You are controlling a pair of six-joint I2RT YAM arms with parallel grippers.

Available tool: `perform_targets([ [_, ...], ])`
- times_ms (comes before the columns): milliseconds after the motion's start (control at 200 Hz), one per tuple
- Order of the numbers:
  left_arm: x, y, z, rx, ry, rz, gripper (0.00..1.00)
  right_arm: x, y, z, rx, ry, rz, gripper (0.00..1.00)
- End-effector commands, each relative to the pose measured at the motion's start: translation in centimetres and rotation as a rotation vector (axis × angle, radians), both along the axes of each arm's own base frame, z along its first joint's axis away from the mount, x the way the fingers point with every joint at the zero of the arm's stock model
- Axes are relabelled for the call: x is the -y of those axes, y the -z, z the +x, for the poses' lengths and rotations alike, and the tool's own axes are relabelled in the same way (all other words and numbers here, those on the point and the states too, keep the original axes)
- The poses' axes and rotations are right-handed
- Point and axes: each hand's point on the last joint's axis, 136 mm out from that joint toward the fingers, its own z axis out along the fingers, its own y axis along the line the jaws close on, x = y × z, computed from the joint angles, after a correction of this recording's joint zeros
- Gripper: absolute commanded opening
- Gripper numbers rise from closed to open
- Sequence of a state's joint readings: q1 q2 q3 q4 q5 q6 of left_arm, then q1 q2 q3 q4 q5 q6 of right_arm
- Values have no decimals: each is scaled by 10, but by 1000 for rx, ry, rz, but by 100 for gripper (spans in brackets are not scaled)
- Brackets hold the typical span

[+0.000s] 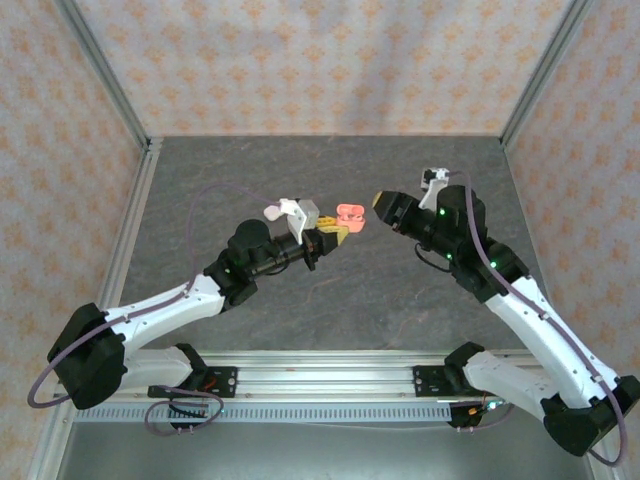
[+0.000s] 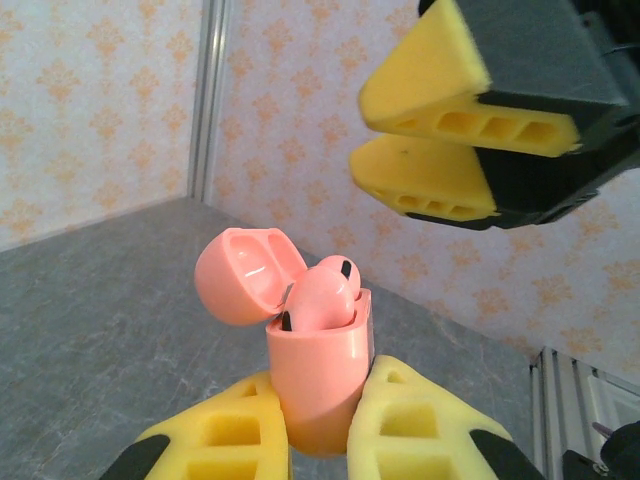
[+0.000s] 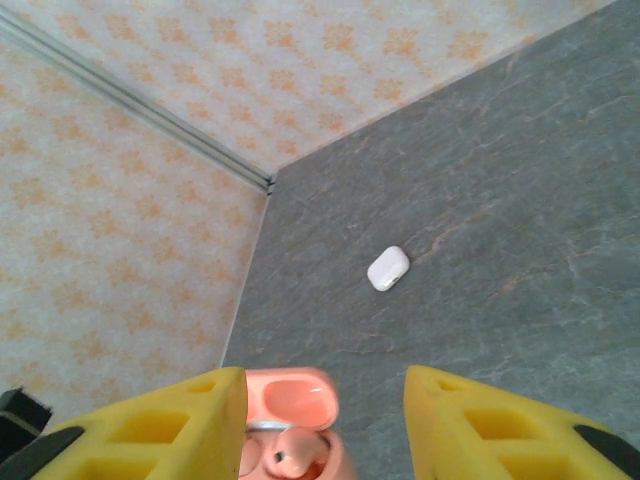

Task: Insert the wireless bluetooth earbuds into the charging case

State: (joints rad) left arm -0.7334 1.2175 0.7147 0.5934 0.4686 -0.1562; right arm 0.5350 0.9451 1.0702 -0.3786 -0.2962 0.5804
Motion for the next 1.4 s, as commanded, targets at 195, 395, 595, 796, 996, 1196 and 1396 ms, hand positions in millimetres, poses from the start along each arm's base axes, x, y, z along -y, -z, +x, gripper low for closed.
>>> perform_targets([
  [195, 10, -38, -14, 74, 99, -45, 0, -14, 13, 18, -158, -130, 154, 44],
  [395, 11, -38, -13, 66, 103, -34, 0, -32, 7, 26, -207, -259, 408, 34],
  [595, 10, -38, -10, 65, 84, -26, 0, -46, 4, 25, -233, -358, 553, 31],
  [796, 11, -36, -7, 60, 74, -27, 0, -48, -7, 18, -204, -414, 626, 31],
  [996, 9, -36, -2, 60, 47, -23, 0, -48, -23, 8, -144, -451, 618, 31],
  [1196, 10, -30, 2, 42, 36, -15, 0, -49, -39, -4, -97, -508, 600, 31],
  [1396, 10, -24, 6, 18, 16, -12, 0, -49, -49, -18, -62, -554, 570, 31],
])
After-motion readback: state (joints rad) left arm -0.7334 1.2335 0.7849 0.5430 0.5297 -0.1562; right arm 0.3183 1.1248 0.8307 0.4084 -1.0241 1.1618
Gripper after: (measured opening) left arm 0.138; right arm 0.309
